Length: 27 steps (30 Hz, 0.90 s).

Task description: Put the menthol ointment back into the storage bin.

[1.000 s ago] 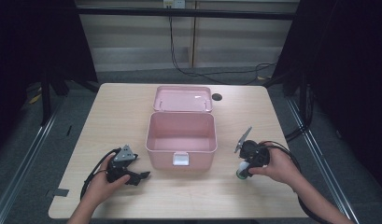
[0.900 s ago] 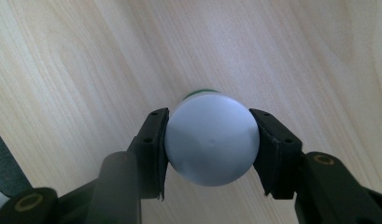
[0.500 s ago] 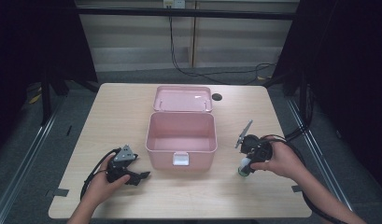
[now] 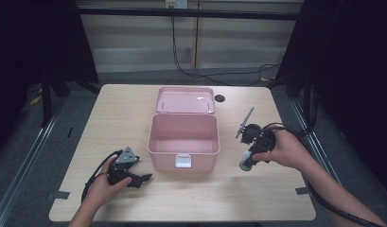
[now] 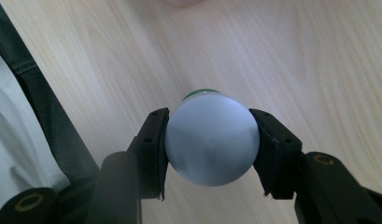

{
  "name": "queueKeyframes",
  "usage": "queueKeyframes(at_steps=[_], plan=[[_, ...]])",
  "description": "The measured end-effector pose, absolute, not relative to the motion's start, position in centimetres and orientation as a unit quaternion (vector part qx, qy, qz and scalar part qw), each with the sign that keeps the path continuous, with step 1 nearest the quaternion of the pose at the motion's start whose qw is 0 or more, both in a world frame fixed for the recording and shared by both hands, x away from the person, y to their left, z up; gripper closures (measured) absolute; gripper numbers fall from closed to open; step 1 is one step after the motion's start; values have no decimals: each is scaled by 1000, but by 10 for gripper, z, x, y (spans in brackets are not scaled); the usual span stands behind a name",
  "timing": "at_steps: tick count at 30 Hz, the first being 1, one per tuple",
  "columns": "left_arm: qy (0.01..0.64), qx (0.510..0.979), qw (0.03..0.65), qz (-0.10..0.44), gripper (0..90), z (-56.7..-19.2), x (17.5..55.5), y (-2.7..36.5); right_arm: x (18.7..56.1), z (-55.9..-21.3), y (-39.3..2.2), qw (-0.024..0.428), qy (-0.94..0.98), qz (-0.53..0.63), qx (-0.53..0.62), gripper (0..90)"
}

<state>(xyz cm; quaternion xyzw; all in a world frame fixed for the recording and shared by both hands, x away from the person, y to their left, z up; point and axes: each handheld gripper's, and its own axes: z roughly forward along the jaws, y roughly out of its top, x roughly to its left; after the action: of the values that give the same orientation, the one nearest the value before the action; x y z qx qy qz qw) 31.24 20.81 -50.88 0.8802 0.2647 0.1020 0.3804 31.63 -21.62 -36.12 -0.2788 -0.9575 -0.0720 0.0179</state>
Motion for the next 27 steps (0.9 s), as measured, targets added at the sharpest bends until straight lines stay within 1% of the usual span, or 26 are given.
queueKeyframes(at_steps=[2,13,27], plan=[[265,880,381,102,133,-509,312,208,319,-354,-215,21,-957,-76,-281,509],[266,879,382,102,133,-509,312,208,334,-319,-205,10,-952,-79,-295,509],[265,880,381,100,133,-509,312,208,355,-294,-189,8,-939,-75,-335,509]])
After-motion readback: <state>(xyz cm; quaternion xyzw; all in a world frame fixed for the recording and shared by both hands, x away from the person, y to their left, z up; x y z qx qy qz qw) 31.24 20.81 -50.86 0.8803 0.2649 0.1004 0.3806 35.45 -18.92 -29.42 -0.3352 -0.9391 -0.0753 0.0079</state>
